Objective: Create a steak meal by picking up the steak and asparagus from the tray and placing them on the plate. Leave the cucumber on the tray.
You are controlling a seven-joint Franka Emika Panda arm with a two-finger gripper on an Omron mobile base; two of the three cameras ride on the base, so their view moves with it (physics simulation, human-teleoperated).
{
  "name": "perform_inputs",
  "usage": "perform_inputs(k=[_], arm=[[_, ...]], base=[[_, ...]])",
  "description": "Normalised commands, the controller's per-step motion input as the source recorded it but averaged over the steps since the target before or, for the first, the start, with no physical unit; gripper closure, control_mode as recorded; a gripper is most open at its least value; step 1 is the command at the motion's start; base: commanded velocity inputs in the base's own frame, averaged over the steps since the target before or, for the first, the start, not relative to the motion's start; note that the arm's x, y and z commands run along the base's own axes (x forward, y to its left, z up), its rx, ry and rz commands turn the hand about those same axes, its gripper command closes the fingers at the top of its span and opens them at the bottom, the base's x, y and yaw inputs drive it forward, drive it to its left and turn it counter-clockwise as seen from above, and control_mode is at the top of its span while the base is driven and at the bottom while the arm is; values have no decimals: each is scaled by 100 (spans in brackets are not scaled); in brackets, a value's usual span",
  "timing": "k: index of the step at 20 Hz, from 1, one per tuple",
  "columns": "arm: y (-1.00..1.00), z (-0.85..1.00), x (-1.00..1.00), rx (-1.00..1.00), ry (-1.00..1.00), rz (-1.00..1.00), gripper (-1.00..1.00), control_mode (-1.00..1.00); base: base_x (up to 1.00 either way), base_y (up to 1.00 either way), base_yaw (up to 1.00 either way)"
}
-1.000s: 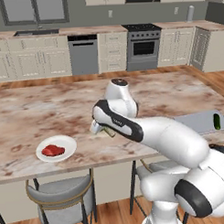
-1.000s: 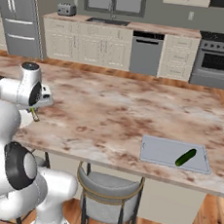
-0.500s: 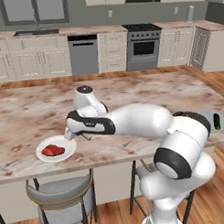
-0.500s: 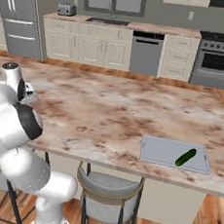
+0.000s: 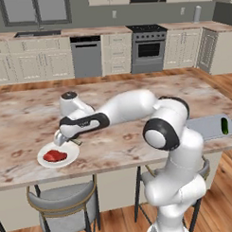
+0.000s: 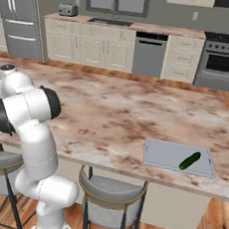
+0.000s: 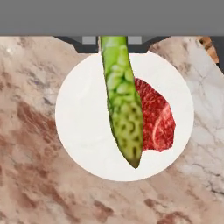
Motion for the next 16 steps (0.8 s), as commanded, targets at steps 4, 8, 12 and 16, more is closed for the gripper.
perform_inputs(k=[4, 8, 12, 16], arm=[[10, -43, 40, 0, 2, 3, 100, -100], [11, -42, 40, 0, 1, 3, 100, -100], [16, -42, 35, -1, 1, 2, 100, -100], [25, -40, 18, -3, 0, 1, 100, -100]], base=[[0, 0, 0], [0, 0, 0], [0, 0, 0], [0, 0, 0]])
